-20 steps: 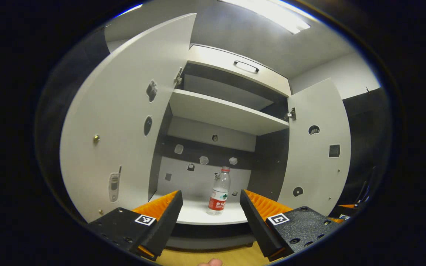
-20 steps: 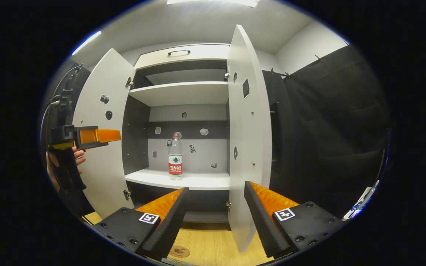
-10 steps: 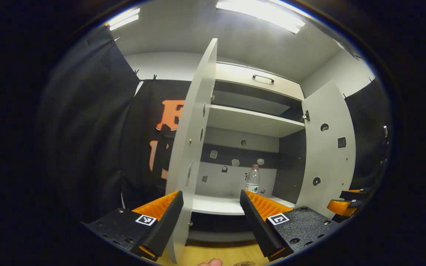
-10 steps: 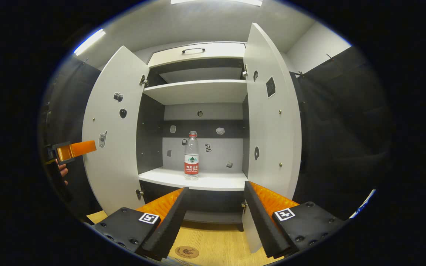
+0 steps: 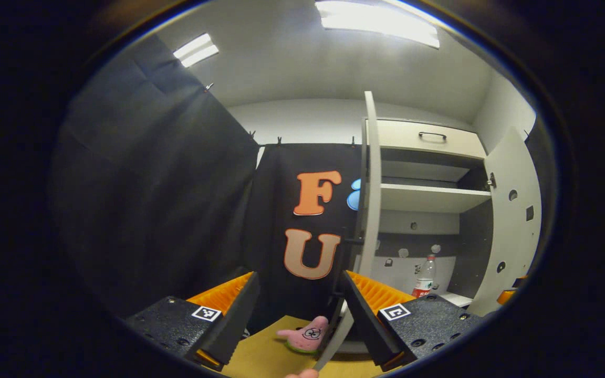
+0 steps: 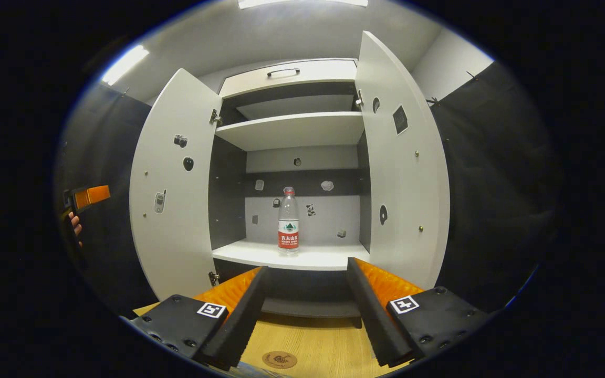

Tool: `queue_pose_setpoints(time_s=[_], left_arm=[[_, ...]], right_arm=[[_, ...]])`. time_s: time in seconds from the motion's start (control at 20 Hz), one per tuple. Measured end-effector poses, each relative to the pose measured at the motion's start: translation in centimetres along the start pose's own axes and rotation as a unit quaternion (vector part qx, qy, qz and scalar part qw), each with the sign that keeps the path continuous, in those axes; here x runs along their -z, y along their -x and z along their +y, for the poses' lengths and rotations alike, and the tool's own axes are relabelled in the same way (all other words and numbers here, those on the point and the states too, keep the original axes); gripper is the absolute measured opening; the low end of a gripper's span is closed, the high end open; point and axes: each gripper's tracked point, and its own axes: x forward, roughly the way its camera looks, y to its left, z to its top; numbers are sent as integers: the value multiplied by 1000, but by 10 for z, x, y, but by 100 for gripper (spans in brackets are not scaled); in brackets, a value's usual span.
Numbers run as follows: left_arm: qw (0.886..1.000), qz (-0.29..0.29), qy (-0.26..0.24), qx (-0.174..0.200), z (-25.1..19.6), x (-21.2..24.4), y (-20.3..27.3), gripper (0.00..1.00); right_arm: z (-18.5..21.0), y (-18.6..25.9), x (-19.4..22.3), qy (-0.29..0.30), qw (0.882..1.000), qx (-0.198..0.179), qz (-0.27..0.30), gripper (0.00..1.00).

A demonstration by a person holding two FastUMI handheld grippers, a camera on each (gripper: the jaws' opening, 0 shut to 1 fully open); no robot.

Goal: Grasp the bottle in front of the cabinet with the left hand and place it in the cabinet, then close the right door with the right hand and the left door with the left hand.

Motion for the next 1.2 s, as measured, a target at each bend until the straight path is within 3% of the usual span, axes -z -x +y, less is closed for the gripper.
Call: queue_pose_setpoints(time_s=[0.2, 0.5, 0.65, 0.7, 1.2], left_arm=[[999, 43, -13, -15, 20, 34, -26, 95], [997, 71, 5, 26, -5, 66, -59, 95], [997, 64, -4, 30, -3, 65, -59, 91], [997, 64, -8, 32, -4, 66, -59, 94], [991, 74, -27, 109, -44, 66, -46, 92]], right_arm=[[-5, 9, -1, 5, 1000, 10, 0, 97], [-18, 19, -1, 9, 999, 35, 5, 97], [-22, 23, -3, 9, 999, 45, 3, 97], [-23, 25, -2, 8, 999, 46, 4, 97], [-27, 29, -4, 9, 999, 49, 0, 97]])
